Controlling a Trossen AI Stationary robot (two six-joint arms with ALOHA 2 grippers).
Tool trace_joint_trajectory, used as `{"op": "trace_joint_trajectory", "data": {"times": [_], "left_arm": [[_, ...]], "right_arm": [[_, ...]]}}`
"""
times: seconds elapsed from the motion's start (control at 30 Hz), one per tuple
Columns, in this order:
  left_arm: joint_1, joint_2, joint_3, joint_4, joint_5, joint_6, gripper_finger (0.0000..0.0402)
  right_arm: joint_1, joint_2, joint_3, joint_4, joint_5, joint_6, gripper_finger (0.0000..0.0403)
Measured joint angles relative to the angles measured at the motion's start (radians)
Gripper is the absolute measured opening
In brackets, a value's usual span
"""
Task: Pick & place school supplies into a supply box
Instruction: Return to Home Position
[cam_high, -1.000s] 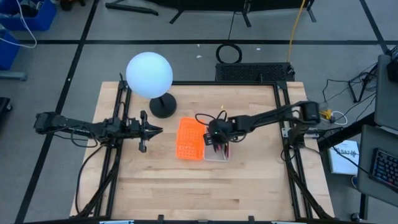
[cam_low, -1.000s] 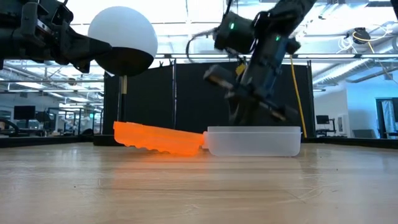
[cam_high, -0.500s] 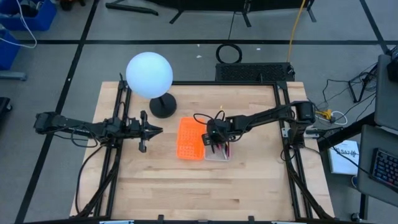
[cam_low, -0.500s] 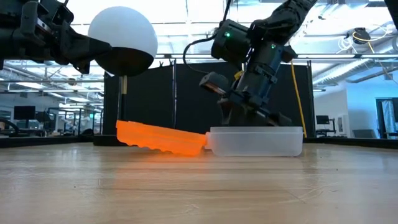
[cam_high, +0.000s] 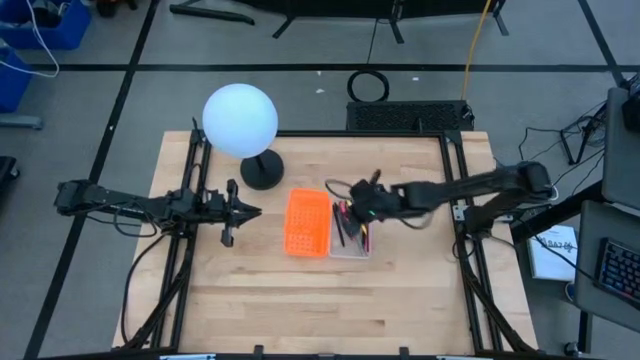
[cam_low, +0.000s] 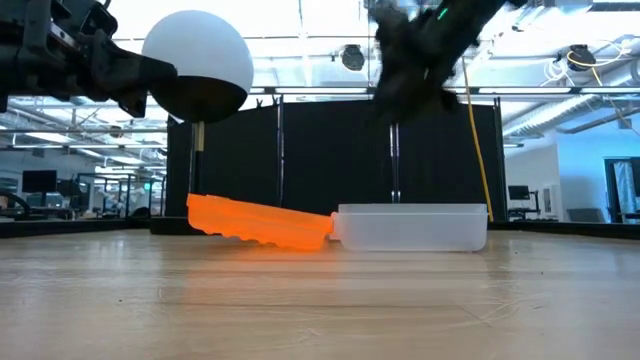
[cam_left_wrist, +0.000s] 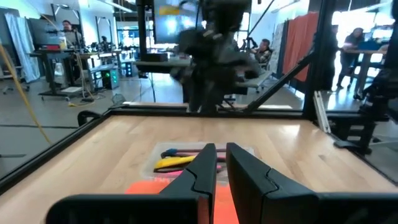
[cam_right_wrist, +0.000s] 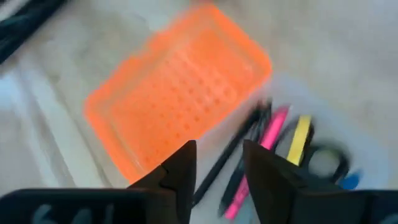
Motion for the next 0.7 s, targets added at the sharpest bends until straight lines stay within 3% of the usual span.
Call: {"op": "trace_joint_trajectory", "data": {"times": [0.1, 0.3, 0.47, 0.57, 0.7], "left_arm": [[0.000, 0.000, 0.000, 0.034, 0.004, -0.033, 0.0047], [0.000, 0.000, 0.000, 0.104, 0.075, -0.013, 0.0047], [0.000, -0.001, 0.000, 0.170, 0.100, 0.033, 0.0046], [0.000, -0.002, 0.000, 0.193, 0.177, 0.115, 0.0046], [0.000, 0.000, 0.000, 0.140, 0.180, 0.218, 0.0046]], "right_arm": [[0.073, -0.082, -0.045, 0.015, 0.076, -0.157, 0.0091], [0.130, -0.252, -0.234, 0.206, -0.008, -0.426, 0.0008], [0.124, -0.403, -0.462, 0.479, -0.019, -0.567, 0.0011], [0.084, -0.474, -0.590, 0.597, -0.097, -0.579, 0.0003], [0.074, -0.542, -0.707, 0.727, -0.094, -0.557, 0.0003]]}}
